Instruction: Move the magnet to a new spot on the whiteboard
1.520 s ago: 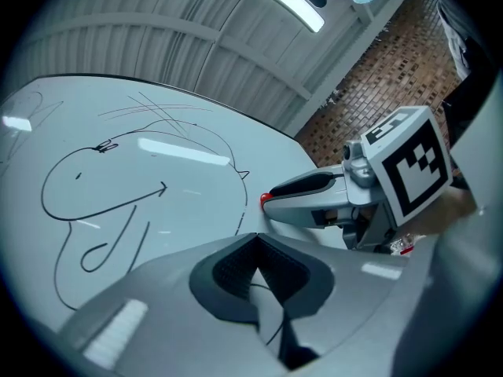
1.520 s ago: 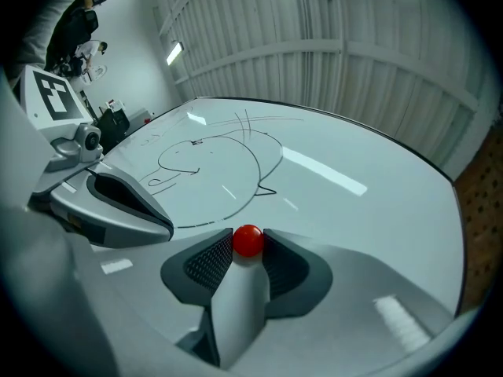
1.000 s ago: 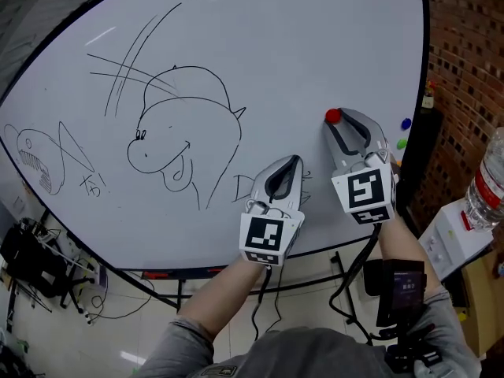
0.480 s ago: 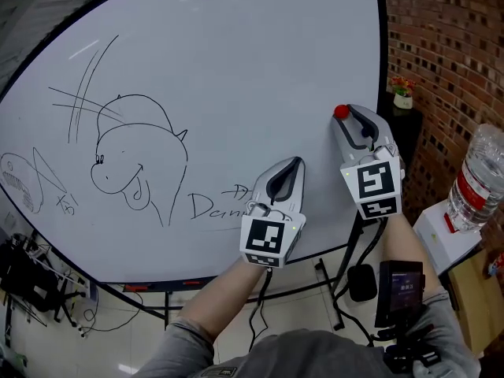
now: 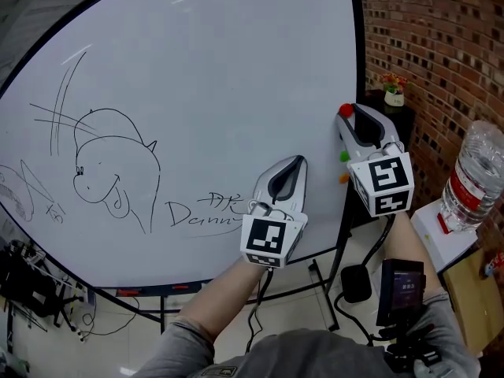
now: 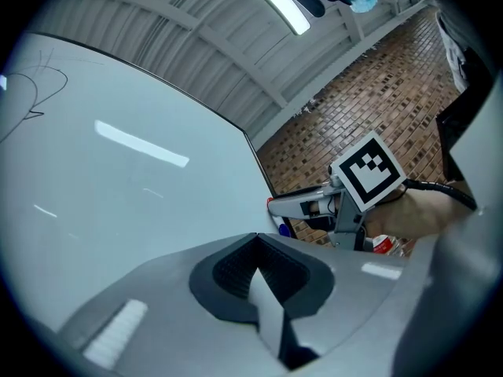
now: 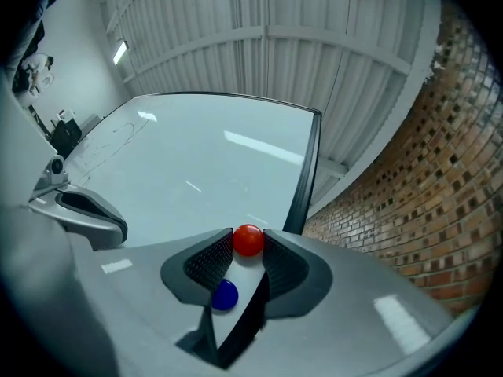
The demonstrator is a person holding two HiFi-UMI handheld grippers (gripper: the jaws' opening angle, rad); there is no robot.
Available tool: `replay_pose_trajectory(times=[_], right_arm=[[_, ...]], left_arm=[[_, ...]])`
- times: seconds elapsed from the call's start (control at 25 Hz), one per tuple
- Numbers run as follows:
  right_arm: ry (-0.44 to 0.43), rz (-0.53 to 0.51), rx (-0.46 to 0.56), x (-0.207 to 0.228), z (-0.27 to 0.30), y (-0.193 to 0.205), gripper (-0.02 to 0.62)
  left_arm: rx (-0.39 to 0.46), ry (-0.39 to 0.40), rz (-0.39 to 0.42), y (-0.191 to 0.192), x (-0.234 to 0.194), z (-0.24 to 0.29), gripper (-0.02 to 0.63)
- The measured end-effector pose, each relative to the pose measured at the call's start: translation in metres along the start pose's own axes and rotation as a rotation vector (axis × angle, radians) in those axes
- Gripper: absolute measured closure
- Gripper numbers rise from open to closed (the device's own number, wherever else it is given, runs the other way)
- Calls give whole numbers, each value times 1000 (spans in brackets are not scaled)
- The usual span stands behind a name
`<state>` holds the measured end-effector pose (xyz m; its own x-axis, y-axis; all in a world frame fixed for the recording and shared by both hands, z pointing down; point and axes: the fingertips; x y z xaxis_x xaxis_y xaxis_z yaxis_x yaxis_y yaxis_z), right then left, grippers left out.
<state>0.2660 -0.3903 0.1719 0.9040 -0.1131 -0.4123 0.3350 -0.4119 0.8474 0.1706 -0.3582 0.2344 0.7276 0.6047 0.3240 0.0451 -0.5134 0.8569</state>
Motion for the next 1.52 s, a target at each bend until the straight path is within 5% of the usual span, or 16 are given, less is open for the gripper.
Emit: replay_pose_trajectory(times=[0.32, 1.52], right_arm=[[-46, 102, 29, 8, -1, 6, 465], [-5, 105, 7, -20, -34, 23, 492]], left_arm=[[-6, -1, -1, 2, 5, 7, 604], [-65, -83, -22, 7, -4, -35, 604]])
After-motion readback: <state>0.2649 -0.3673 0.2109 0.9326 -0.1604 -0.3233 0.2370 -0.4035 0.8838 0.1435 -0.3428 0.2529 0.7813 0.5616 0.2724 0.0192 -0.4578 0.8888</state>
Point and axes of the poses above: the fingertips, and each gripper's own axes: z forward along the fingers, x to its right, y out of its underside
